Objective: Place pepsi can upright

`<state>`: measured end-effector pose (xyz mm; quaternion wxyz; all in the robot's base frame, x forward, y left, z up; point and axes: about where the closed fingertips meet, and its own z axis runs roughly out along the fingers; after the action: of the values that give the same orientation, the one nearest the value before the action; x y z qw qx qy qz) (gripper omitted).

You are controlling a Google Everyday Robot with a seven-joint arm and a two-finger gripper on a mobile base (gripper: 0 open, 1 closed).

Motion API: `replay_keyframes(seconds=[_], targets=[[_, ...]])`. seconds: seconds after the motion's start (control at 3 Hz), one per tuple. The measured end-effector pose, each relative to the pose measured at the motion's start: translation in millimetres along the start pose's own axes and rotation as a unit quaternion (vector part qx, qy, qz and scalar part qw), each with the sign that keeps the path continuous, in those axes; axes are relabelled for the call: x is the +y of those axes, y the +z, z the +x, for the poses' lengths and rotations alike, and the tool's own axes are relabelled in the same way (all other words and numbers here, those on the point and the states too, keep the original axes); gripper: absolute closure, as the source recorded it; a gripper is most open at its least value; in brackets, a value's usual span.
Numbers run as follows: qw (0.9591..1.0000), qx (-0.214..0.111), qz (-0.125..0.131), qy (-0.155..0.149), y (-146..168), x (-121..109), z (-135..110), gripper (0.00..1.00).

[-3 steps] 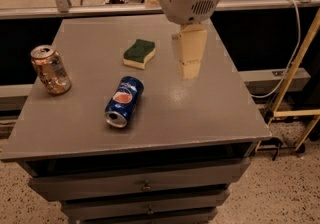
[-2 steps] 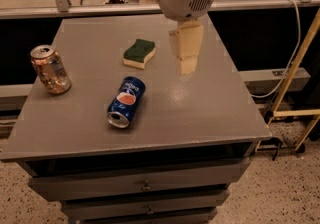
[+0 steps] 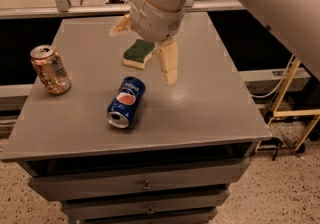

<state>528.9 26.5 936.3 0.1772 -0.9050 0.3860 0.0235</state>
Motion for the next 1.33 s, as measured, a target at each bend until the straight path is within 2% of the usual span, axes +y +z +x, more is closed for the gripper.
replay_keyframes(seconds=[0.33,0.67,1.0,1.33], targets=[[0.9929,-0.034,-0.05,-0.103,50,9,-15,0.0],[0.9834,-0.025,-0.051,-0.172,66,17,-33,0.0],[0.9719,0.008,-0.054,-0.229,78,28,-52,0.0],[0.9579,0.041,-0.068,-0.276,95,37,-69,0.0]])
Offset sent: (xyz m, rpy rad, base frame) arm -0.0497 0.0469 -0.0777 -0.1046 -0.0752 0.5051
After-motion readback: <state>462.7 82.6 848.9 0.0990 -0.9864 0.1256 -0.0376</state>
